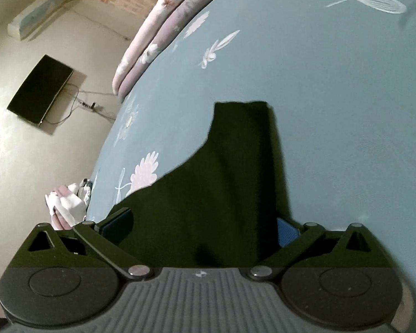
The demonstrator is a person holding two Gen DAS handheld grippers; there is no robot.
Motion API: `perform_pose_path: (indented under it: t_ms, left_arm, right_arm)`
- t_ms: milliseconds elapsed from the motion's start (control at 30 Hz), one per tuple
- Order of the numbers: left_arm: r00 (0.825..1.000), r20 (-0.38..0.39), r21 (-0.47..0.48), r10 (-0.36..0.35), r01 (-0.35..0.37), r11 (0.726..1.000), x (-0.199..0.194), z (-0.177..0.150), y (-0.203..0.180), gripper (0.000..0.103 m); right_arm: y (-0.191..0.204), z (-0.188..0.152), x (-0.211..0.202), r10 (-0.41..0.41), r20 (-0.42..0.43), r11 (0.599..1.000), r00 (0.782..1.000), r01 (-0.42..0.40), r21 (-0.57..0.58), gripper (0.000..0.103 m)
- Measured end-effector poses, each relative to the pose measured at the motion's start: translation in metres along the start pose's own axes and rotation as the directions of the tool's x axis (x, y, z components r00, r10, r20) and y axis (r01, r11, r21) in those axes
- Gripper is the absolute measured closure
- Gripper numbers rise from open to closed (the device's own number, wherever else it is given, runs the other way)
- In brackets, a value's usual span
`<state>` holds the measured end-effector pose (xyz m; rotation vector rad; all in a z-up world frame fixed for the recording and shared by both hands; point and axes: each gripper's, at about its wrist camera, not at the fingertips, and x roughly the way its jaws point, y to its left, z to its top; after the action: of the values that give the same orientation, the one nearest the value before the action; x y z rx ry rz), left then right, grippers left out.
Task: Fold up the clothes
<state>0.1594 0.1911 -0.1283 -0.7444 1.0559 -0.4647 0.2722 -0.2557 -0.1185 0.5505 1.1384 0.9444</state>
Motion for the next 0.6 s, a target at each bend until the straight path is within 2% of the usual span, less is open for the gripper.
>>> perform_pose_path:
  t_ms: [300,600]
  left_arm:
    - [1.000,0.013,0.018,0.011,-0.011,1.000,-0.003,-0.004,-0.003,0.052]
    - [1.000,0.022,0.018,0.004,-0.004,1.000,-0.001,-0.004,-0.003,0.052]
  right_arm:
    - [0.005,0.001,0.008,0.037,-0.082,0.999,0.996,-0.040,-0.034,0.000]
    - [0.008,-0.003,0.012,0.079,-0.107,0.995,0.991,-0.084,-0.046,0.000]
